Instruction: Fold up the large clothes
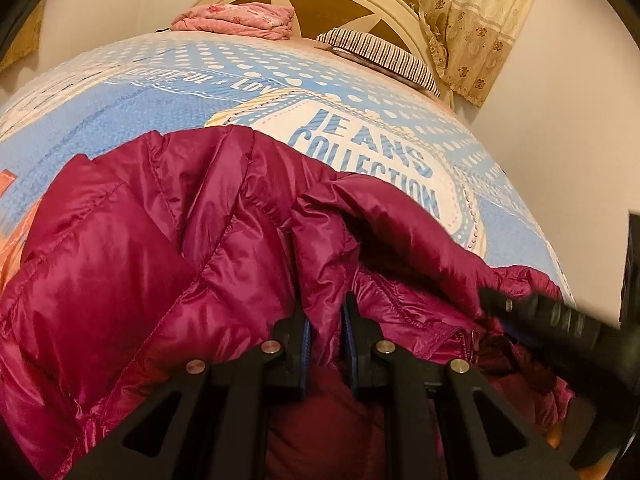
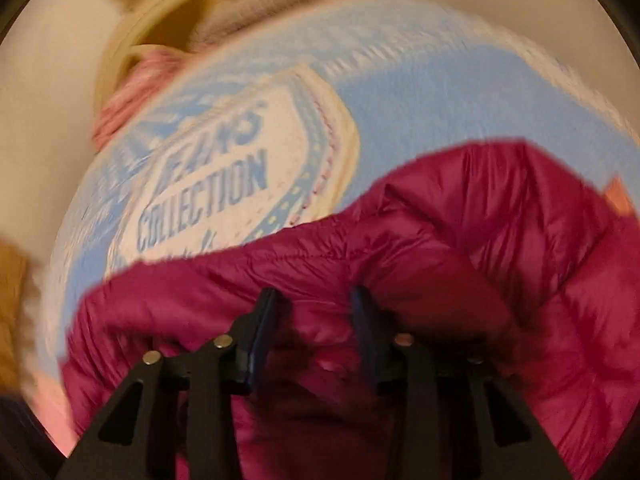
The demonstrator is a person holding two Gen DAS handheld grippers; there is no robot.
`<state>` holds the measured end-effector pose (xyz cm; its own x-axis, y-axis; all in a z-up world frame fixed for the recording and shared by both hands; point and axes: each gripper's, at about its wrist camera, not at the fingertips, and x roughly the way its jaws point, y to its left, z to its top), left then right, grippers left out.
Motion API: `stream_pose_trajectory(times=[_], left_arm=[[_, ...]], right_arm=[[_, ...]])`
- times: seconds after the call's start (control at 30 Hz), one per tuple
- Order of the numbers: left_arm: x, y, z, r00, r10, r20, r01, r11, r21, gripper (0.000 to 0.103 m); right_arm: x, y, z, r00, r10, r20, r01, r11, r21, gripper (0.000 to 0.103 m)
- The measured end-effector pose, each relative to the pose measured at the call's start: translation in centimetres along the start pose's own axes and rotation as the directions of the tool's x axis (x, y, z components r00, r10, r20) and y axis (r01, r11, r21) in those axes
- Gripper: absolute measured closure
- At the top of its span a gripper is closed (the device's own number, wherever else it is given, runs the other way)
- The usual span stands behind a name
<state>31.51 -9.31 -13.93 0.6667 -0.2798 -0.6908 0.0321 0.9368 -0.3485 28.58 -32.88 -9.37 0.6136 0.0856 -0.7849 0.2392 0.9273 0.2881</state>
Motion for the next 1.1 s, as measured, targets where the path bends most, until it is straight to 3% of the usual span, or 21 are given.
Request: stream_pose_trajectory(times=[0.17, 0.27, 0.33, 0.4, 0.53, 0.6, 0.67, 0.73, 0.8, 0.93, 1.0, 1.1], left_arm=[[-1.7, -0.4, 0.1, 0.999, -0.023, -0.028, 0.024, 0.999, 0.032, 0.087], [-4.9, -1.6, 1.5, 0.999, -0.001, 0.049, -0.005, 0.992, 0.127, 0.087], [-6.6, -2.5, 3.9, 0.994, -0.008, 0.110, -0.008, 0.990, 0.140, 0.086], [-6.4, -3.5, 6.5, 0.992, 0.017, 0.121, -0.034, 0.990, 0.137, 0.069], [-2.3, -6.3, 9.0, 0.988, 0.105, 0.111, -0.130, 0.960, 0.247, 0.062], [0.7, -6.2, 8.4, 0.981, 0.187, 0.053, -0.194, 0.941, 0.278, 0.062], [3.0, -4.6, 6.8, 0.968, 0.248, -0.025, -0.234, 0.938, 0.254, 0.062], [4.3, -2.9, 4.9, 0.969, 0.241, -0.054, -0.222, 0.947, 0.234, 0.062], [4.0, -2.2, 3.9, 0.977, 0.212, -0.015, -0.204, 0.956, 0.209, 0.061], [4.4, -2.6, 3.7, 0.971, 0.238, 0.001, -0.232, 0.944, 0.237, 0.059], [4.5, -2.2, 3.9, 0.976, 0.219, -0.003, -0.213, 0.952, 0.220, 0.059], [4.3, -2.1, 3.9, 0.978, 0.209, -0.002, -0.204, 0.955, 0.213, 0.059]], right_arm=[[-0.2, 0.7, -1.3, 0.999, 0.001, 0.042, 0.005, 0.990, -0.144, 0.065], [-0.4, 0.7, -1.7, 0.999, 0.008, 0.051, -0.001, 0.989, -0.148, 0.064], [-0.4, 0.3, -1.3, 0.998, 0.018, 0.053, -0.010, 0.990, -0.144, 0.064], [-0.4, 0.3, -1.3, 0.998, 0.024, 0.055, -0.016, 0.990, -0.140, 0.064], [-0.2, 0.6, -1.1, 0.998, 0.018, 0.059, -0.010, 0.989, -0.147, 0.064], [-0.3, 0.4, -1.1, 0.998, 0.025, 0.061, -0.016, 0.989, -0.144, 0.064], [-0.3, 0.3, -1.0, 0.997, 0.036, 0.061, -0.027, 0.990, -0.137, 0.064], [-0.3, 0.2, -1.0, 0.997, 0.045, 0.062, -0.037, 0.990, -0.133, 0.064], [-0.3, 0.4, -1.0, 0.997, 0.036, 0.061, -0.027, 0.989, -0.143, 0.063], [-0.4, 0.4, -0.7, 0.998, 0.042, 0.044, -0.036, 0.990, -0.136, 0.062], [-1.7, -0.2, -0.2, 0.997, 0.060, 0.057, -0.053, 0.991, -0.120, 0.062], [-3.4, -1.5, 0.2, 0.991, -0.032, 0.128, 0.049, 0.990, -0.131, 0.062]])
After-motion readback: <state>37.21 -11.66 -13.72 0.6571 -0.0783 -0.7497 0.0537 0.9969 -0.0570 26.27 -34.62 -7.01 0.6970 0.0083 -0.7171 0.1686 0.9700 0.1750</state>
